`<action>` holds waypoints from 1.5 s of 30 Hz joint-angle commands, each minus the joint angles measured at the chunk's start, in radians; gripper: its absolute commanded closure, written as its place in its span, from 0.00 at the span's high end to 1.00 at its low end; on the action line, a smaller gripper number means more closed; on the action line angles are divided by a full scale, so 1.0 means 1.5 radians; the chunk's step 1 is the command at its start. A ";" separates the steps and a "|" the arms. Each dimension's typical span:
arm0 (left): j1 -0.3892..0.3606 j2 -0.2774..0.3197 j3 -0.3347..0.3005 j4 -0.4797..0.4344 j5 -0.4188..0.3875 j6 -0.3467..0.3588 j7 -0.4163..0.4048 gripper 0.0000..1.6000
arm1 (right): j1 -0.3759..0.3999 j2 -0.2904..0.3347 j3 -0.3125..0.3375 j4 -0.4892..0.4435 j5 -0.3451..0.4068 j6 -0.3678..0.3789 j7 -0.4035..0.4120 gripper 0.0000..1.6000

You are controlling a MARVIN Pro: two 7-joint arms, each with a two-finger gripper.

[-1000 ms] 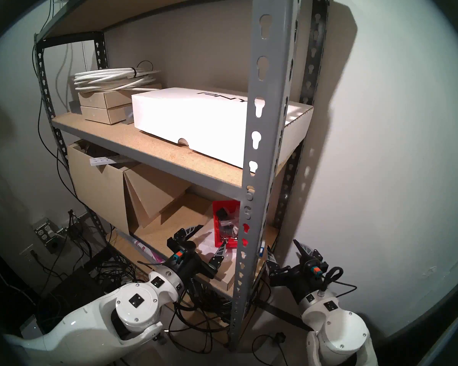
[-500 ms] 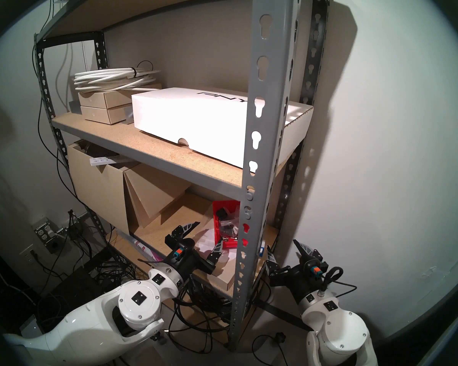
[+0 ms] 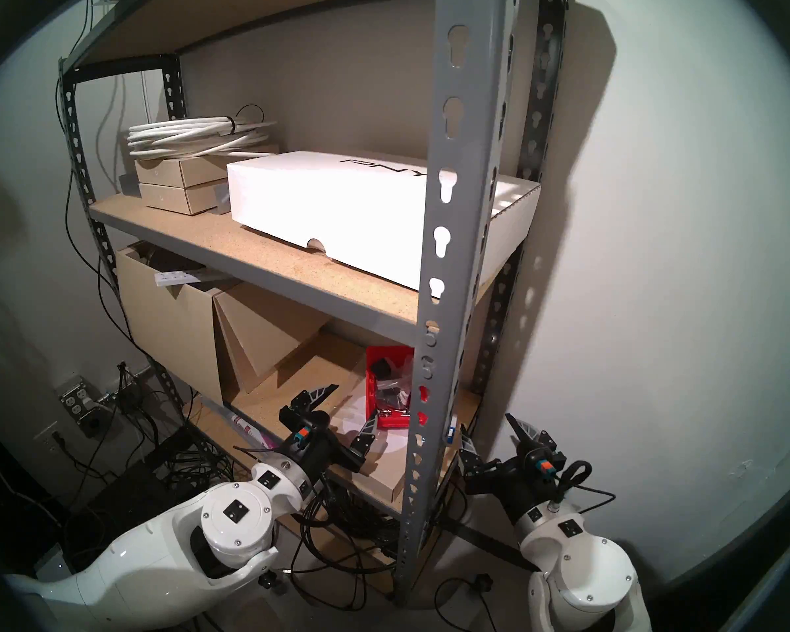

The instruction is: Organize the rack shelf by putting things into a case

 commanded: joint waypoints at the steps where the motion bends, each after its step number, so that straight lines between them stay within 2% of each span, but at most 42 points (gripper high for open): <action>1: 0.001 0.010 -0.007 -0.007 -0.003 -0.007 -0.002 1.00 | 0.003 0.001 0.000 -0.017 -0.002 -0.007 -0.001 1.00; 17: 0.005 0.045 -0.034 -0.009 -0.034 -0.015 -0.002 1.00 | 0.003 0.000 0.001 -0.017 -0.002 -0.007 0.000 1.00; 30: -0.030 0.030 -0.037 0.027 -0.045 -0.018 -0.015 1.00 | 0.003 0.000 0.001 -0.017 -0.002 -0.007 0.000 1.00; 45: -0.044 0.030 -0.046 0.045 -0.047 -0.020 -0.017 1.00 | 0.003 -0.001 0.001 -0.017 -0.003 -0.007 0.000 1.00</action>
